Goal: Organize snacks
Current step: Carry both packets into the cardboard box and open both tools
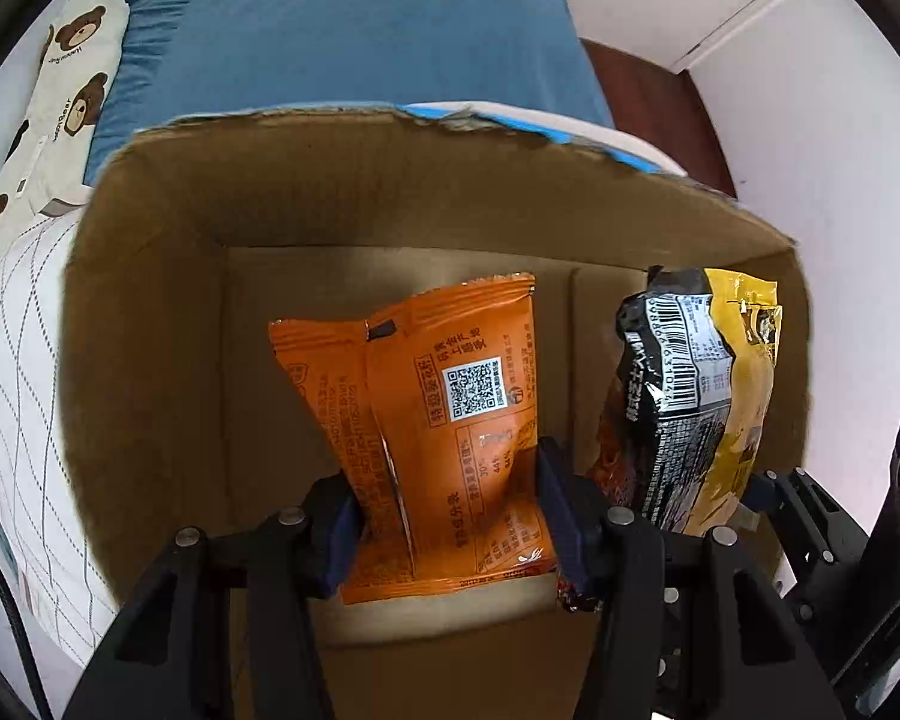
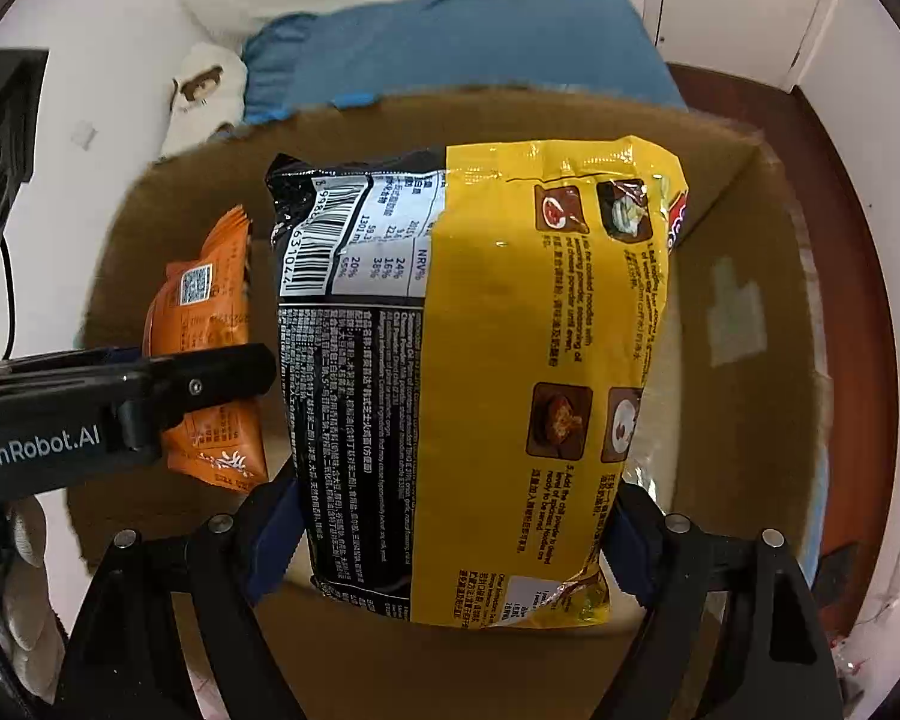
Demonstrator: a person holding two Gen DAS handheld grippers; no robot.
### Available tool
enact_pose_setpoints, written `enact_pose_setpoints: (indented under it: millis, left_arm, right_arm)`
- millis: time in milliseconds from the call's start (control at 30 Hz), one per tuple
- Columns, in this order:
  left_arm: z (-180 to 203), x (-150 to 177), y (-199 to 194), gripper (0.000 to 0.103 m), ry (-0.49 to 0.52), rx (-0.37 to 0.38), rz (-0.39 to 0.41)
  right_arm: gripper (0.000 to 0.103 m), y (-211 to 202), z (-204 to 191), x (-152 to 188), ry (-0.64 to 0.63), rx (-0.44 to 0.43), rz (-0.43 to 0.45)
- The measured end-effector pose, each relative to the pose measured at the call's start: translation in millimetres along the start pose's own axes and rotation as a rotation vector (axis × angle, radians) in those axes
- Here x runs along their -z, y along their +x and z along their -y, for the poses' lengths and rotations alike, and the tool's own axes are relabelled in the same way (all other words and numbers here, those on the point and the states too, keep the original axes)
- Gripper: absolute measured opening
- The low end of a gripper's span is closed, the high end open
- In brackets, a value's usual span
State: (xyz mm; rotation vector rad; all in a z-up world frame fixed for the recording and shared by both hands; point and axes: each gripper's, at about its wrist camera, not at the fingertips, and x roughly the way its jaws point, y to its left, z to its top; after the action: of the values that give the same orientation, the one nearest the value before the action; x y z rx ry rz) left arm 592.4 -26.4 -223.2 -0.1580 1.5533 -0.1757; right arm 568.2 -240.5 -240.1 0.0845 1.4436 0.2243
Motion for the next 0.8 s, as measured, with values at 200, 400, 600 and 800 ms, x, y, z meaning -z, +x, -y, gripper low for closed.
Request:
enact_pose_setpoints:
  millis: [200, 400, 600, 800]
  left_arm:
    - [-8, -9, 12, 0.069, -0.002, -0.001, -0.021]
    - [-14, -3, 3, 0.093, -0.001, -0.019, 0.004]
    - [-14, 14, -25, 0.093, -0.012, -0.048, 0.066]
    - [-17, 44, -60, 0.093, 0.012, -0.09, 0.166]
  right_arm:
    - [0.086, 29, 10, -9, 0.021, -0.02, -0.068]
    - [0.1, 33, 22, 1, 0.002, 0.012, -0.061]
    - [0.1, 11, 25, 10, 0.016, 0.051, -0.031]
    - [0.1, -21, 33, 36, 0.028, 0.081, 0.032]
